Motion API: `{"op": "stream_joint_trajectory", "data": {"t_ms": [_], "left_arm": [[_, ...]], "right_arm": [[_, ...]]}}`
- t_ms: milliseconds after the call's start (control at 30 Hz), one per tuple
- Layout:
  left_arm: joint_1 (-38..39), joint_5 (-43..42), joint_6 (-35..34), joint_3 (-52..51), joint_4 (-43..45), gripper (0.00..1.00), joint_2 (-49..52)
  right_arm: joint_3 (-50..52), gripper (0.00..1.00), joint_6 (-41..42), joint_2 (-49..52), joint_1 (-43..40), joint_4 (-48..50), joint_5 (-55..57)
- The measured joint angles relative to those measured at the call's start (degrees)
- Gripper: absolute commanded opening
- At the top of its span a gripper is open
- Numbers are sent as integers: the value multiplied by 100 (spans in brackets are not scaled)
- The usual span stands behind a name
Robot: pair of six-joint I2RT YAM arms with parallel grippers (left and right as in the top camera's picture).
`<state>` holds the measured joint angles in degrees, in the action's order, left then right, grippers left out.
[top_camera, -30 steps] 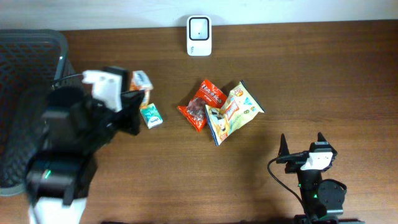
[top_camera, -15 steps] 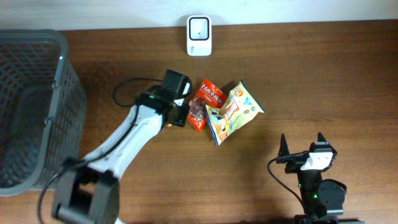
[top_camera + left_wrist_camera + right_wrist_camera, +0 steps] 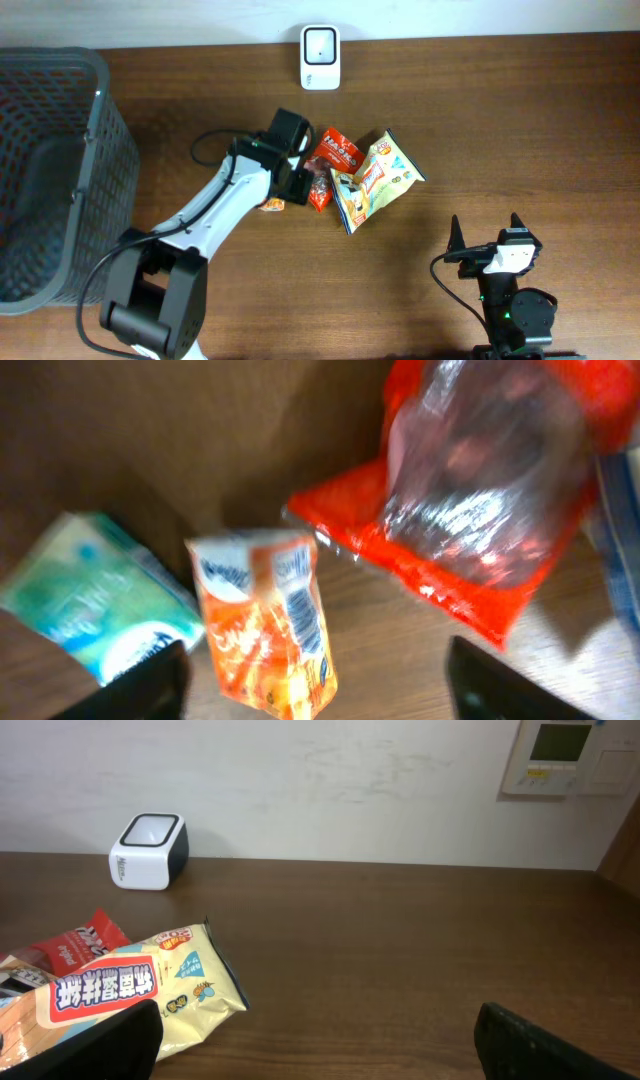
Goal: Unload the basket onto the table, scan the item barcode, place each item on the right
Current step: 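Carry the orange Kleenex box toward the scanner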
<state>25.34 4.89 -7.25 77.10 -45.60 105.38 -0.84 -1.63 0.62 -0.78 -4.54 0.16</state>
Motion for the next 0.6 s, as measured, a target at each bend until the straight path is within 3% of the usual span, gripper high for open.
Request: {"op": "stream_joint_trajectory", "data": {"t_ms": [100, 267, 600], "left_arm": [[-2, -13, 2, 649, -457, 99, -138], [-7, -17, 11, 1279, -868, 99, -918], [-7, -20, 11, 1362, -1482, 99, -2903]], "right_arm": [[0, 99, 7, 0, 0, 2, 0], [0, 99, 4, 0, 0, 2, 0], [0, 99, 4, 0, 0, 2, 0]]}}
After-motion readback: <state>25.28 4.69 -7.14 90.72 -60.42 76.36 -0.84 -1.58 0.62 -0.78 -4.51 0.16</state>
